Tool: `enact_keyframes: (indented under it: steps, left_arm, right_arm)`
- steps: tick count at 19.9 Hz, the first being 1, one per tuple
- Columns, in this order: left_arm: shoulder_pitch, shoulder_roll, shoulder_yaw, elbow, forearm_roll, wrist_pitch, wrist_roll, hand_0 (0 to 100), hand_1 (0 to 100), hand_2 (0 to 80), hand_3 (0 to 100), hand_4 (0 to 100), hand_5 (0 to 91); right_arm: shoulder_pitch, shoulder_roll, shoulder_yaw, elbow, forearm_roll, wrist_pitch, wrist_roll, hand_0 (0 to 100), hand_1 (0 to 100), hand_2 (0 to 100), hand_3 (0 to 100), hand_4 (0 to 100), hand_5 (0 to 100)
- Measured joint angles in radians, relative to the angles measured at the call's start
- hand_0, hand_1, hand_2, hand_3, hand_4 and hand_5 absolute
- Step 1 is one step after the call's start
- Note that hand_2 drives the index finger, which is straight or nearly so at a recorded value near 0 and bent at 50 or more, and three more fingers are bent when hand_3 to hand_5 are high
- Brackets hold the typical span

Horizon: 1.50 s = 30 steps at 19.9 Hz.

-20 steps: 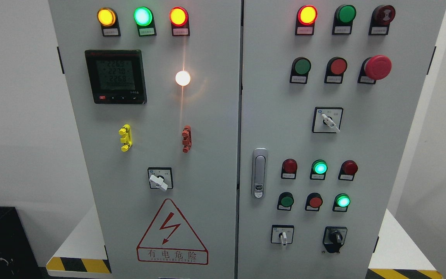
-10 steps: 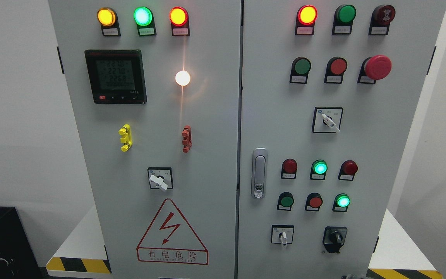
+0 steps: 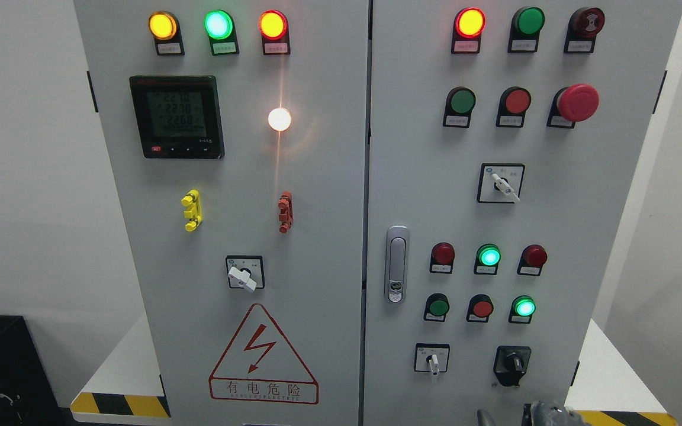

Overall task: Flip black knob to close circuit
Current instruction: 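Raise the right hand up toward the black rotary knob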

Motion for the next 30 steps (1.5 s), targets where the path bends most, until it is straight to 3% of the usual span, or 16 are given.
enact_keyframes:
  steps: [30]
  left_arm:
    - [0.0, 0.0, 0.0, 0.0, 0.001, 0.0, 0.0, 12, 56, 0.0, 0, 0, 0.0]
  right_arm:
    - [-0.095, -0.035, -0.025, 0.031, 0.005, 0.005, 0.028, 0, 0, 92, 100, 95, 98]
